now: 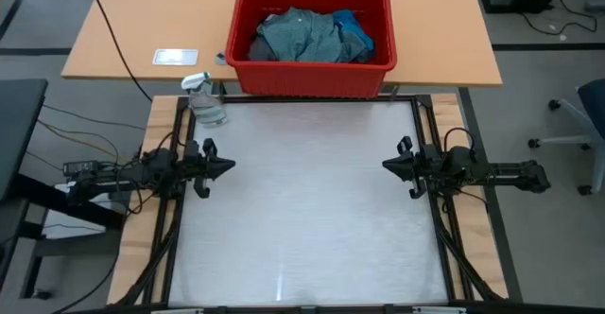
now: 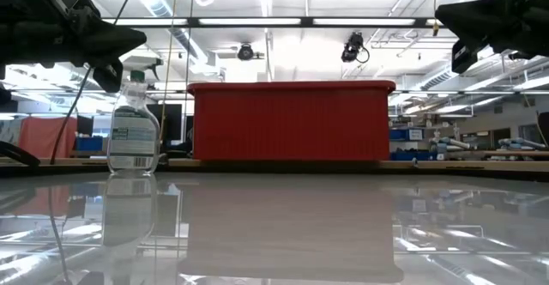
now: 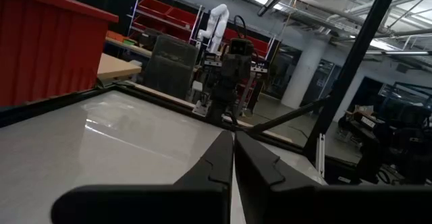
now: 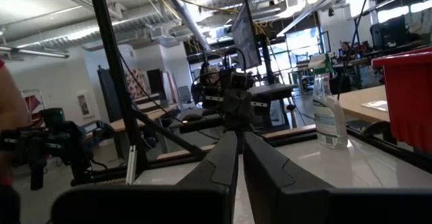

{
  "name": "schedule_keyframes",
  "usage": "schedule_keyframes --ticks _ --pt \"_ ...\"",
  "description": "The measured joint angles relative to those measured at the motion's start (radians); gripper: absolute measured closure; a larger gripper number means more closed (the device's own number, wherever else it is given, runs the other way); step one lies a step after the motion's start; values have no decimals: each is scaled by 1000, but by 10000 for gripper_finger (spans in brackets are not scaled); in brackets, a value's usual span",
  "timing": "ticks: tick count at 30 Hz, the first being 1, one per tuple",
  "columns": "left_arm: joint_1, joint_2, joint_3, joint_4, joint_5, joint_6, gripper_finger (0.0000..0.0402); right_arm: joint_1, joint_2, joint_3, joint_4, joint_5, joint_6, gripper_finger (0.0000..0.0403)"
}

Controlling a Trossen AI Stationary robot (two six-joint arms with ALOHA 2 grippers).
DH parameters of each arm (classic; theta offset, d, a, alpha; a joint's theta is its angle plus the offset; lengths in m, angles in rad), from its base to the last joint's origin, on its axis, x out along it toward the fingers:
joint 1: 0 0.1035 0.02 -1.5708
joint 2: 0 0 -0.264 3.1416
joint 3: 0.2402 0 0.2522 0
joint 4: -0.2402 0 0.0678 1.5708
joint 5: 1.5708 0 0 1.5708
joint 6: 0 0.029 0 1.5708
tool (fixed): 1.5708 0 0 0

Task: Fold laundry

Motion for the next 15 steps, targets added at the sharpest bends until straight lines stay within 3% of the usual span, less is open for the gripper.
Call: schedule_keyframes --ticks 15 --pt "1 1 0 18 -27 25 381 0 1 0 16 4 0 369"
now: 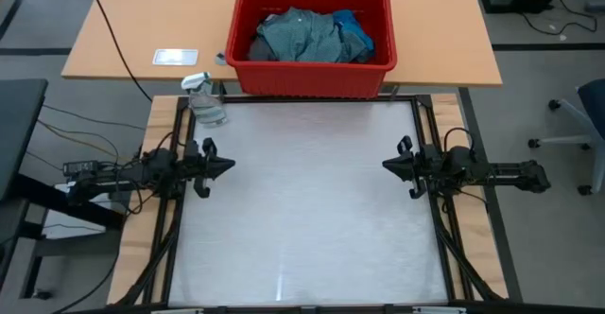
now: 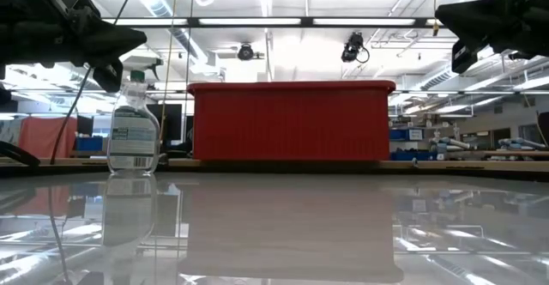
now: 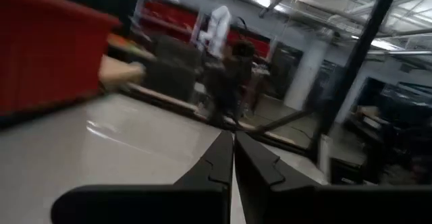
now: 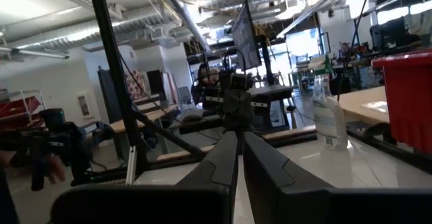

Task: Fold laundry
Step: Remove the dark shirt from the red bin

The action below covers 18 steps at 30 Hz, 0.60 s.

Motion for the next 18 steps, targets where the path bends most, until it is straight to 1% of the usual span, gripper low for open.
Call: schedule_keyframes --ticks 2,4,5,8,9,10,12,14,15,16,17,18 --pt "7 -2 0 66 -105 33 381 0 4 0 84 37 2 369" --pt "11 -2 0 157 -183 25 381 0 4 0 199 75 10 369" --pt "11 -2 0 201 -202 12 381 0 4 0 252 87 10 369" --pt "11 -2 0 314 -214 4 381 0 4 0 432 108 9 369" --pt "11 -2 0 353 -214 3 381 0 3 0 495 127 5 369" --pt "11 -1 0 389 -214 2 381 0 3 0 550 169 -7 369" --pt "11 -2 0 462 -215 2 381 -1 3 1 625 293 -23 369" --pt "11 -2 0 521 -232 2 381 -1 3 2 628 440 -26 369" --pt "10 -1 0 542 -276 -9 381 -3 12 5 608 539 -23 369" --pt "10 0 0 553 -334 -48 381 -5 25 12 578 651 13 369" --pt "11 1 0 557 -390 -75 381 -7 40 18 538 741 83 369" --pt "15 4 6 539 -446 -73 381 -12 63 31 489 807 160 370"
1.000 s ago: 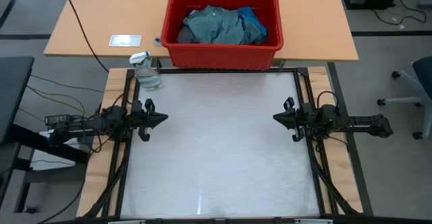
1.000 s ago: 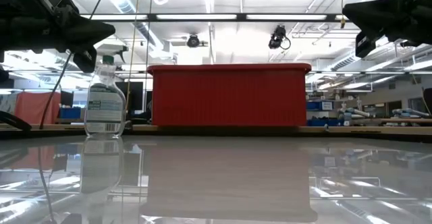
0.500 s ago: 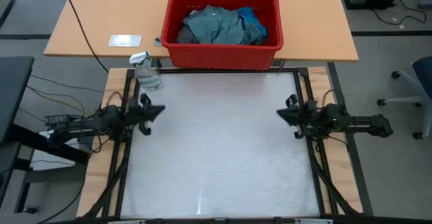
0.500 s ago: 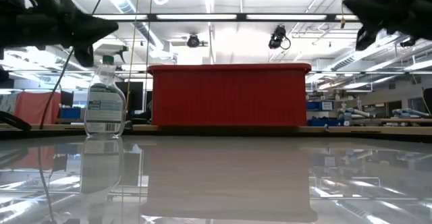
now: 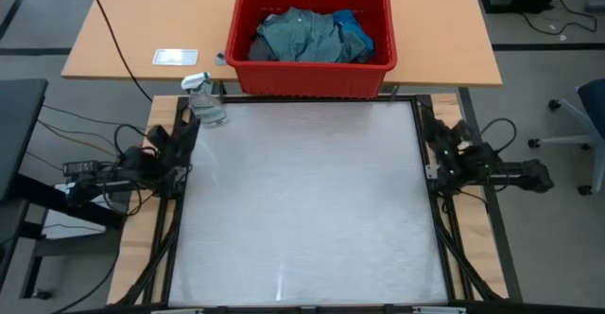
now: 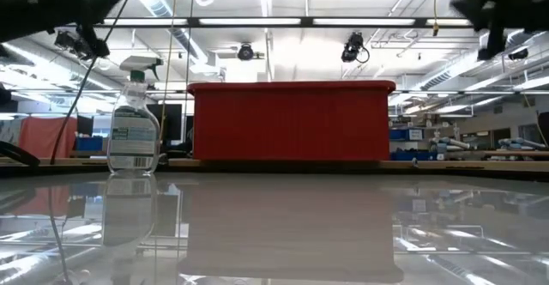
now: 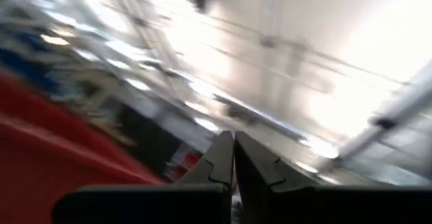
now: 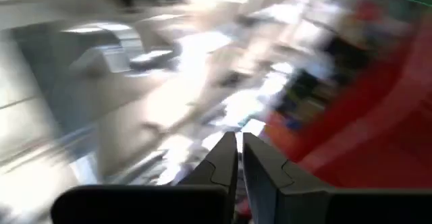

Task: Fold laundry
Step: Remove the dark shirt from the red bin

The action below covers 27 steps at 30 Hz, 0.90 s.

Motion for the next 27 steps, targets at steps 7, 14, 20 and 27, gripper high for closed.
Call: schedule_keyframes --ticks 7,14,20,27 --pt "88 217 183 -339 -136 -173 381 -84 303 184 -239 -19 293 369" --pt "299 614 458 -426 14 -157 381 -277 716 496 -290 -164 255 335" --pt "551 930 805 -600 404 -170 381 -461 964 780 -486 -400 195 296" --pt "716 1218 1193 -971 601 28 367 -683 1160 1086 -786 -685 188 255"
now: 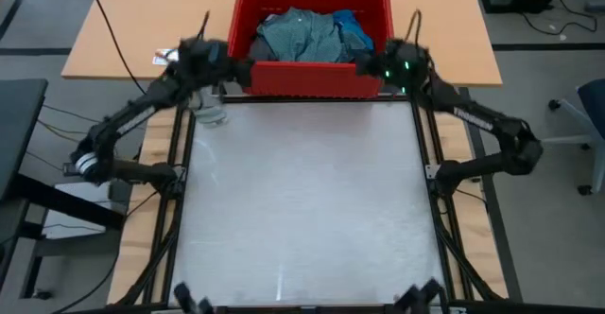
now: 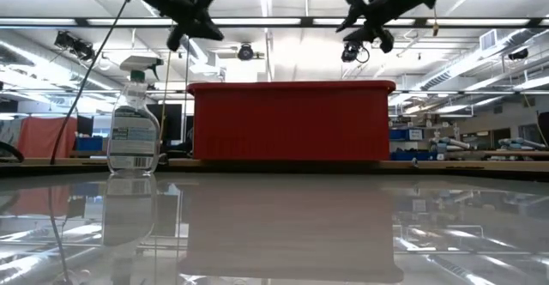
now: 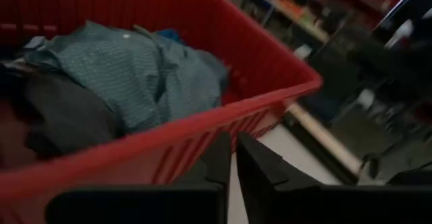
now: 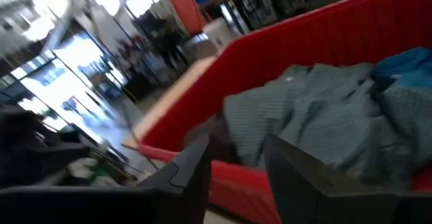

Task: Fold laundry
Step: Remove the dark shirt from the red bin

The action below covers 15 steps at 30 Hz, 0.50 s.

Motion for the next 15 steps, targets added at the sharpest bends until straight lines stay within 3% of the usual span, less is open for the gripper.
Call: schedule_keyframes --ticks 9,15 --pt "116 330 321 -64 67 139 221 -163 195 269 -220 -116 -69 201" --pt "177 609 575 -196 78 161 175 -205 253 341 -246 -206 -80 195"
